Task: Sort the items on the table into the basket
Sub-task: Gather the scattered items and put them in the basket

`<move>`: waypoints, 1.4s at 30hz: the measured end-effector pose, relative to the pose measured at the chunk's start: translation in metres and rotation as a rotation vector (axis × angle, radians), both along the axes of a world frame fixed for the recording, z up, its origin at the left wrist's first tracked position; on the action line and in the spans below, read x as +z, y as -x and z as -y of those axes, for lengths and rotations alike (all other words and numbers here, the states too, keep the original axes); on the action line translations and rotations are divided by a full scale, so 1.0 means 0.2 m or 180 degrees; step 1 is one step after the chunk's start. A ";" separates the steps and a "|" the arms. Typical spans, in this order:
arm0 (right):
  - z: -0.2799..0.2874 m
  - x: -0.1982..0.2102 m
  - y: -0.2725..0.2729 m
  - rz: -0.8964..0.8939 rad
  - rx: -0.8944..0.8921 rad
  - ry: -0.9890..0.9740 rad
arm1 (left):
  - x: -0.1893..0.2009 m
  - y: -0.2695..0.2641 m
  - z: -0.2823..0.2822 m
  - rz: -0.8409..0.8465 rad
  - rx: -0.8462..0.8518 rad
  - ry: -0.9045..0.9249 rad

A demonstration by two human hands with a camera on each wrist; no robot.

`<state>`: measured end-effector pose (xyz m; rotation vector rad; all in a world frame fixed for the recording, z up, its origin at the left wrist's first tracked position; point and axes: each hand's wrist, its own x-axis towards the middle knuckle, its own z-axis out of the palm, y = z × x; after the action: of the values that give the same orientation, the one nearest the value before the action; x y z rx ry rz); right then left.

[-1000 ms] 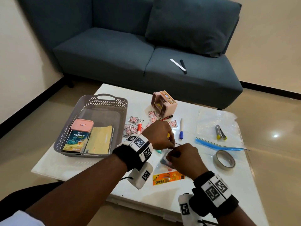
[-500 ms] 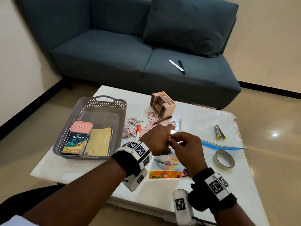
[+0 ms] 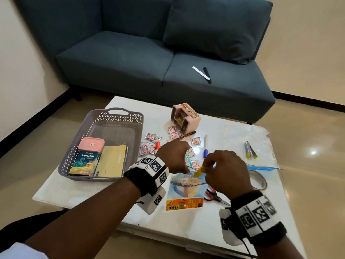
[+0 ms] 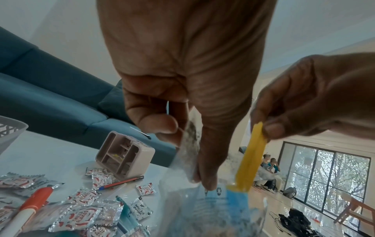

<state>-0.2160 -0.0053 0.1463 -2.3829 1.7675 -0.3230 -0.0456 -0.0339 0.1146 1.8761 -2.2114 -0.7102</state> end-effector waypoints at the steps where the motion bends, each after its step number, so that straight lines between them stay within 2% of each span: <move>1: 0.00 -0.03 -0.02 -0.0159 0.0058 -0.0108 | 0.00 0.00 0.00 -0.0018 0.0011 0.0019; 5: -0.01 -0.16 -0.09 -0.0538 0.0212 -0.0346 | 0.00 0.00 0.00 -0.0102 0.0040 0.0045; 8: 0.00 -0.25 -0.10 -0.0557 0.0142 -0.0201 | -0.01 -0.01 0.01 -0.0137 -0.0066 -0.0051; 9: 0.01 -0.26 -0.09 -0.0402 0.0061 -0.0252 | -0.01 -0.02 0.01 -0.0150 -0.0114 -0.0070; 11: 0.07 -0.29 -0.01 0.0310 -0.0194 -0.0513 | -0.01 -0.02 0.01 -0.0139 -0.0153 -0.0037; 12: 0.10 -0.30 0.05 0.0935 -0.0386 -0.0642 | -0.02 -0.03 0.01 -0.0133 -0.0132 -0.0005; 14: 0.20 -0.32 0.20 0.2145 -0.1013 -0.0729 | -0.04 -0.05 0.01 -0.0183 -0.0060 0.0009; 15: 0.25 -0.35 0.25 0.2355 -0.1353 -0.0798 | -0.05 -0.06 0.01 -0.0215 -0.0031 0.0004; 16: 0.29 -0.39 0.30 0.2225 -0.1596 -0.0885 | -0.07 -0.06 0.01 -0.0237 -0.0023 -0.0002; 19: 0.42 -0.62 0.32 0.0708 -0.1744 -0.1281 | -0.11 -0.07 0.02 -0.0279 -0.0022 0.0000; 20: 0.46 -0.70 0.30 0.0483 -0.1829 -0.1364 | -0.12 -0.06 0.03 -0.0321 -0.0023 0.0003; 23: 0.51 -0.84 0.25 0.0601 -0.2022 -0.1468 | -0.13 -0.06 0.05 -0.0453 -0.0030 -0.0010; 28: 0.54 -0.92 0.21 0.0581 -0.2183 -0.1593 | -0.15 -0.07 0.08 -0.0414 -0.0020 0.0016; 30: 0.55 -0.94 0.25 0.0848 -0.2126 -0.1390 | -0.15 -0.07 0.09 -0.0377 -0.0020 -0.0007; 31: 0.55 -0.93 0.27 0.1193 -0.2060 -0.1169 | -0.15 -0.07 0.09 -0.0373 -0.0031 -0.0029; 34: 0.46 -0.67 0.23 0.2961 -0.1853 -0.0159 | -0.14 -0.08 0.11 -0.0433 -0.0045 -0.0127; 35: 0.42 -0.55 0.20 0.3285 -0.1631 0.0121 | -0.13 -0.09 0.11 -0.0474 -0.0037 -0.0172; 38: 0.29 -0.24 0.09 0.2984 -0.0556 0.0881 | -0.11 -0.09 0.10 -0.0478 -0.0050 -0.0257; 40: 0.18 -0.12 0.05 0.2664 0.0153 0.1035 | -0.08 -0.09 0.09 -0.0472 -0.0056 -0.0250; 42: 0.09 -0.10 0.03 0.2130 0.0729 0.0987 | -0.04 -0.09 0.08 -0.0467 -0.0073 -0.0184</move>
<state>-0.2226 -0.0226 0.1272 -2.2322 1.1906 -1.2599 -0.0274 -0.0491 0.1063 1.7649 -2.1465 -0.8944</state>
